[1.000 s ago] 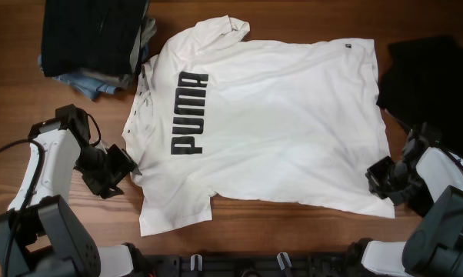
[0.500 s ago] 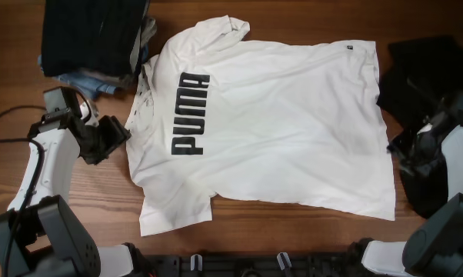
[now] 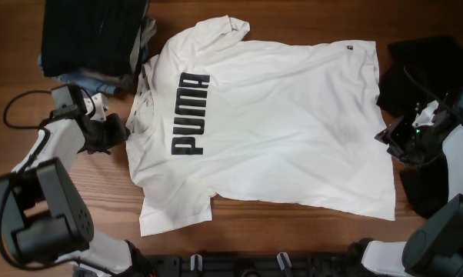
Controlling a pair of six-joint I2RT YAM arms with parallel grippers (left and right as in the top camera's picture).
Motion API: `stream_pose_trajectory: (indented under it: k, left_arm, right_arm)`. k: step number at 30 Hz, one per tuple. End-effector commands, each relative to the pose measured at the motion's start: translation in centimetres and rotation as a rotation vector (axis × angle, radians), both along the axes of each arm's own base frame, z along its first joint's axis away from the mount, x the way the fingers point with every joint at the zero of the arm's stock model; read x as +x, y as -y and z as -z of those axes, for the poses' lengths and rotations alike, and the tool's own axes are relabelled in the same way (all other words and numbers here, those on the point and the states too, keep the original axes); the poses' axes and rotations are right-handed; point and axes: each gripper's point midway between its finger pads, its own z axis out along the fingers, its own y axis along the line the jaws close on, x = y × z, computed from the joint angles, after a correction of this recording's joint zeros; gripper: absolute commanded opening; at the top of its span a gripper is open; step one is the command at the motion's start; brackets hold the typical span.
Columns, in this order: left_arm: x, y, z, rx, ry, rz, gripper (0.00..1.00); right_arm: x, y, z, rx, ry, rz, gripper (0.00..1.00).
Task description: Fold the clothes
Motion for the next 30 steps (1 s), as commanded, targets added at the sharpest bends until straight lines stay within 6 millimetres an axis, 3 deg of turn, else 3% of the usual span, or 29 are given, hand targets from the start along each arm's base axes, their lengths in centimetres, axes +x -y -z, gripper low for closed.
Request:
stream_pose_trajectory:
  k: [1, 4, 6, 7, 8, 14, 15, 16, 17, 19, 23, 30]
  left_arm:
    - [0.2, 0.6, 1.6, -0.045, -0.02, 0.028, 0.35]
    - [0.3, 0.6, 2.6, -0.047, -0.029, 0.027, 0.31]
    - [0.6, 0.4, 2.5, -0.041, -0.019, 0.023, 0.19]
    - [0.8, 0.1, 2.4, -0.031, -0.013, 0.014, 0.06]
    - [0.8, -0.4, 2.4, -0.015, -0.017, -0.001, 0.04]
    - [3.3, -1.7, -0.5, 0.001, 0.032, -0.015, 0.04]
    - [4.0, -1.9, -1.3, 0.006, 0.049, -0.015, 0.15]
    - [4.1, -2.0, -1.5, 0.007, 0.053, -0.015, 0.47]
    - [4.1, -2.0, -1.5, 0.007, 0.05, -0.015, 0.63]
    - [3.3, -1.7, -1.2, -0.002, 0.017, -0.011, 0.7]
    - [1.4, -1.4, -0.7, -0.003, -0.061, 0.015, 0.69]
    - [1.3, -0.1, 0.4, 0.029, -0.044, 0.146, 0.46]
  right_arm:
    - [0.7, -0.1, -0.9, -0.004, 0.048, -0.022, 0.48]
    - [0.8, 0.0, -0.9, -0.008, 0.054, -0.022, 0.48]
    - [0.8, 0.1, -0.9, -0.009, 0.054, -0.022, 0.48]
    - [0.8, 0.1, -0.9, -0.012, 0.053, -0.021, 0.48]
    - [0.8, 0.1, -0.9, -0.014, 0.05, -0.02, 0.48]
    - [0.7, 0.1, -0.8, -0.015, 0.045, -0.02, 0.48]
    - [0.6, 0.1, -0.8, -0.014, 0.043, -0.021, 0.48]
    - [0.6, 0.1, -0.8, -0.014, 0.042, -0.021, 0.48]
    - [0.6, 0.1, -0.8, -0.014, 0.042, -0.021, 0.48]
    - [0.5, 0.1, -0.8, -0.013, 0.04, -0.025, 0.48]
    - [0.5, 0.0, -0.8, -0.018, 0.042, -0.044, 0.49]
    - [0.7, 0.1, -0.8, -0.023, 0.05, -0.044, 0.5]
